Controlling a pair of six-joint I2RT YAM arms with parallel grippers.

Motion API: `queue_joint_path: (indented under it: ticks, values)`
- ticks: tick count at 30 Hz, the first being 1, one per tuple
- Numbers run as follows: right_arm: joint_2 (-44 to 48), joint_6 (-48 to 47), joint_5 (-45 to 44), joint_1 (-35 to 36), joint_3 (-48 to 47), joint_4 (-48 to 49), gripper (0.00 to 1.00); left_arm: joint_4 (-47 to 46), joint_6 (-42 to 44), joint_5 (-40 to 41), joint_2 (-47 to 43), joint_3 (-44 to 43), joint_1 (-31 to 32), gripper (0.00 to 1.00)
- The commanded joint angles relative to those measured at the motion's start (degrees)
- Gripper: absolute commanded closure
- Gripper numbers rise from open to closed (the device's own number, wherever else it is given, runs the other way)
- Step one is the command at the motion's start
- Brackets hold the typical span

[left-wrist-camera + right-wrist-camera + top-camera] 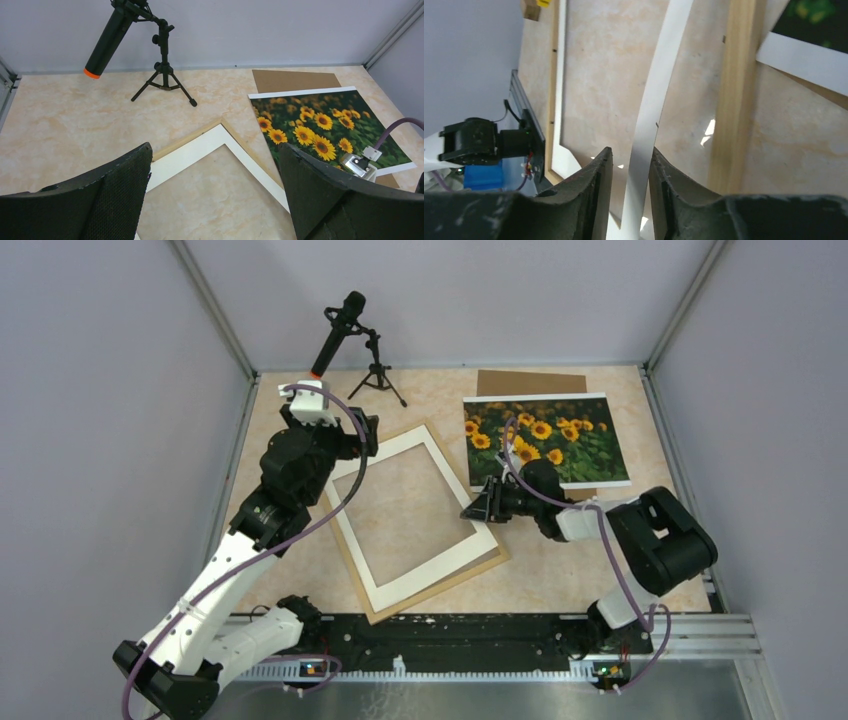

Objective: Put the photo into the frame
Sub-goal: Adjust the photo frame item on the photo frame.

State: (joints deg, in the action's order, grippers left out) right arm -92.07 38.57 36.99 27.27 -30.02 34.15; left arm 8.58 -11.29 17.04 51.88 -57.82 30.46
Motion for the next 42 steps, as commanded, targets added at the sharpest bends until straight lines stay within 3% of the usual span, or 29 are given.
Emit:
queue_joint_path:
  ticks: [1,7,15,23,30,37,42]
  values:
    - [4.87,-6.95,-6.35,0.77,-3.78,-12.1,0.64,-2.46,-0.58,-1.03,-1.12,0.17,-0.23,0.01]
    - [9.39,-12.5,-13.78,1.08,-7.53,-26.75,0.49,-2.35,-0.58,-1.17,-1.2,0.17,-0.23,0.01]
    - [13.94,-17.68,-27.59,4.29,-12.64,-42.1,0.41,-2.35,-0.83,-1.51,-1.46,0.08,-0.22,0.01]
    - [7.86,-11.11,-24.42,16.06,-15.06,-35.21,0.37,-2.37,-1.15,-2.17,-1.39,0.08,-0.23,0.01]
    - [0.82,-11.87,-20.25,25.12,-19.76,-32.21,0.37,-2.06,-1.54,-3.43,-1.48,-0.23,-0.28,0.01]
    - [8.3,-10.93,-20.03,20.82,-14.75,-31.37,0.35,-1.92,-1.81,-3.46,-3.39,-0.36,-0.23,0.01]
    - [15.76,-7.26,-23.96,8.54,-9.48,-33.83,0.31,-1.94,-2.3,-4.01,-4.02,-0.38,-0.27,0.01]
